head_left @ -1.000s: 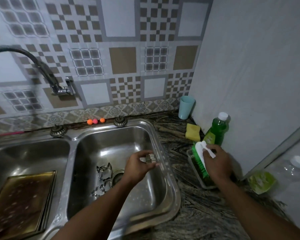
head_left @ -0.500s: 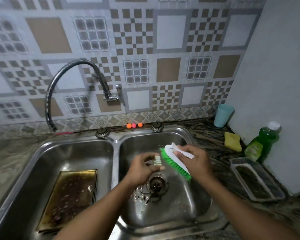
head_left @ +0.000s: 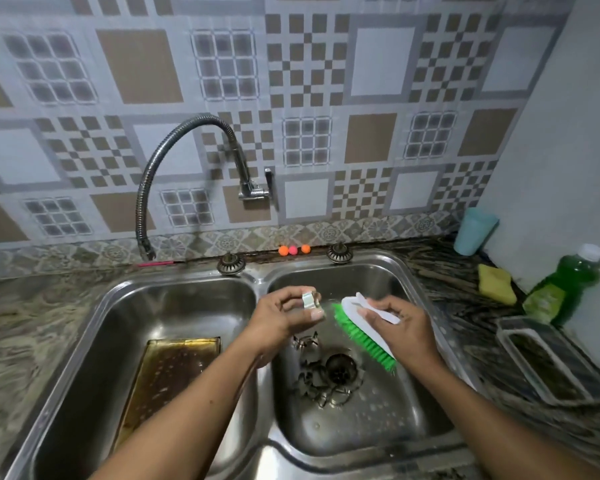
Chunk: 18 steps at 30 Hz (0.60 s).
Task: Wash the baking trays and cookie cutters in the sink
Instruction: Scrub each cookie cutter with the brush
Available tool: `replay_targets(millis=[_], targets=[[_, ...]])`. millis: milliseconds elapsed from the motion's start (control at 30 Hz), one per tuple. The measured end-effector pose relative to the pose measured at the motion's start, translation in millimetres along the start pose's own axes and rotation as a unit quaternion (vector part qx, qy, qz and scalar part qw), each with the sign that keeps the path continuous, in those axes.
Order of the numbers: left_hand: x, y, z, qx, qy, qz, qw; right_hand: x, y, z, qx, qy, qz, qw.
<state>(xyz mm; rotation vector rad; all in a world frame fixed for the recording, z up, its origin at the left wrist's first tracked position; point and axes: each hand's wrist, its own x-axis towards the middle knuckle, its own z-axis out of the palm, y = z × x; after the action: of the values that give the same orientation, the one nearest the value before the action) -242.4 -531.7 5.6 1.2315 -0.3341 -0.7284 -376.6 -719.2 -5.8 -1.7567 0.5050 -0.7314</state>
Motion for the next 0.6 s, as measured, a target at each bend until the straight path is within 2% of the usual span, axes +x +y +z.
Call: replay_targets(millis=[67,167,333,400,500,600], targets=[[3.6,3.2,4.8,-0.054,-0.017,-0.019,0.998,2.2,-5.4,8.3,0.052,0.020,0.008,0.998],[4.2,-0.7,16.1,-0.093,-0.023,-0.054,0.994,-3.2,-8.5,26.1,0.074,-0.002,0.011,0.997],[2.0,-21.7,28.1,-0.146,-0.039,-0.097,0.984,1.5,5.3,-2.8,0.085,0.038,0.023,0.995],[5.8,-19.4,38.5,-0.137,-0.049,-0.097,0.985,3.4,-4.0,0.9,0.078,0.027,0.003,0.997],[6.4,-23.8,46.4,-0.141,-0.049,-0.105,0.983,-1.9,18.5,-19.4,0.028,0.006,0.004,1.000],[5.5,-27.3,61.8,-0.164,-0.040,-0.108,0.980,6.3,26.6,-44.9,0.020,0.032,0.022,0.999]])
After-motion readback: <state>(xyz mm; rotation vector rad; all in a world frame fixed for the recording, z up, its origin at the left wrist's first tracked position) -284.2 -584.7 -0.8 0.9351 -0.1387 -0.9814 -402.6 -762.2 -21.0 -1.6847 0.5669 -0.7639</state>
